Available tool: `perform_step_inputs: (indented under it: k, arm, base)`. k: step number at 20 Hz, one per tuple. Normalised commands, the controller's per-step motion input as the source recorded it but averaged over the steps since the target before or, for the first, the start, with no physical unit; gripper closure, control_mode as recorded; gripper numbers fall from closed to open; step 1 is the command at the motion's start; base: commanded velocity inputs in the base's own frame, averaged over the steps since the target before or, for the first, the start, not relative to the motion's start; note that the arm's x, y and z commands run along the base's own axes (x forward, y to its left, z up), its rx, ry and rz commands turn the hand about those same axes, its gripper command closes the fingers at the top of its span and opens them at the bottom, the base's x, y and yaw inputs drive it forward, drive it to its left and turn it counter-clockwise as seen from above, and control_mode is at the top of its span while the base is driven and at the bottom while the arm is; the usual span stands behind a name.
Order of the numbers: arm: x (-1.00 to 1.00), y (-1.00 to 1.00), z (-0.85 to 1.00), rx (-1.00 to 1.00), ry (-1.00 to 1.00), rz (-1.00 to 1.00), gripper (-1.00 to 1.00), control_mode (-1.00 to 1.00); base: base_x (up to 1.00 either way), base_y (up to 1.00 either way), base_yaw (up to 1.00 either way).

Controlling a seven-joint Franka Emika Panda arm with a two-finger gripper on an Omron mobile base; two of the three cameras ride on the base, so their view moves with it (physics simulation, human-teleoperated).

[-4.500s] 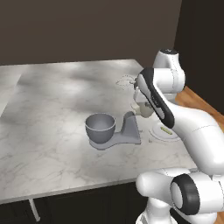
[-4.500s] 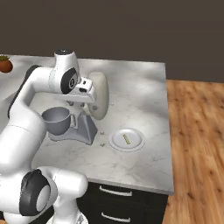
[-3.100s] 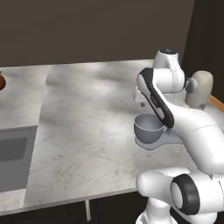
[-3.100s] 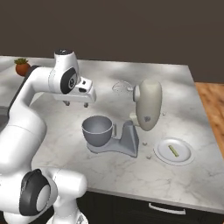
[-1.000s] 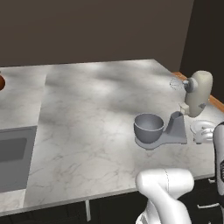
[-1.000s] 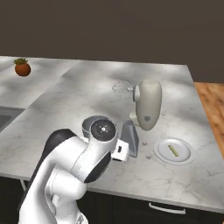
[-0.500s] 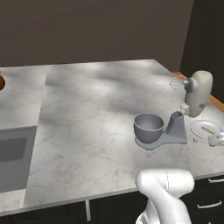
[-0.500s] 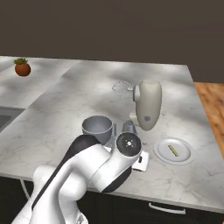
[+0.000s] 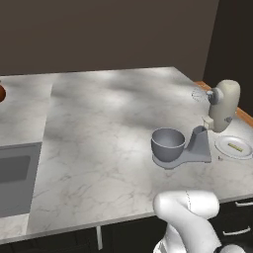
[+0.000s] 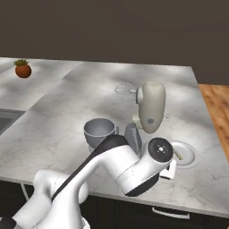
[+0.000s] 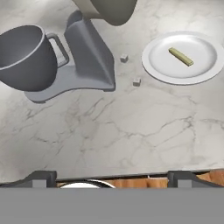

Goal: Add butter and sugar cubes to the stand mixer bowl and then turn on the stand mixer to begin making frosting.

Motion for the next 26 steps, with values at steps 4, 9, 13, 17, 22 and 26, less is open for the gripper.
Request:
perform_step_inputs:
  k: [4, 9, 13, 17, 22, 26]
  arm:
    - [0.18, -0.40, 0.00, -0.05, 0.00, 0.00, -1.00, -1.00]
    - [0.41, -0.14, -0.04, -0.03, -0.01, 0.04, -1.00, -1.00]
    - [0.55, 0.00, -0.12, -0.01, 0.00, 0.05, -1.00, -1.00]
    - [0.42, -0.02, -0.10, 0.00, -0.01, 0.07, -1.00, -1.00]
    - [0.31, -0.17, -0.04, 0.00, 0.00, 0.06, -1.00, -1.00]
    - [0.21, -0.31, -0.07, 0.00, 0.00, 0.08, -1.00, -1.00]
  base:
    - [0.00, 0.00, 0.00]
    - [0.00, 0.00, 0.00]
    - [0.00, 0.00, 0.00]
    - [0.00, 0.00, 0.00]
    - [0.00, 0.00, 0.00]
    - [0.00, 0.00, 0.00]
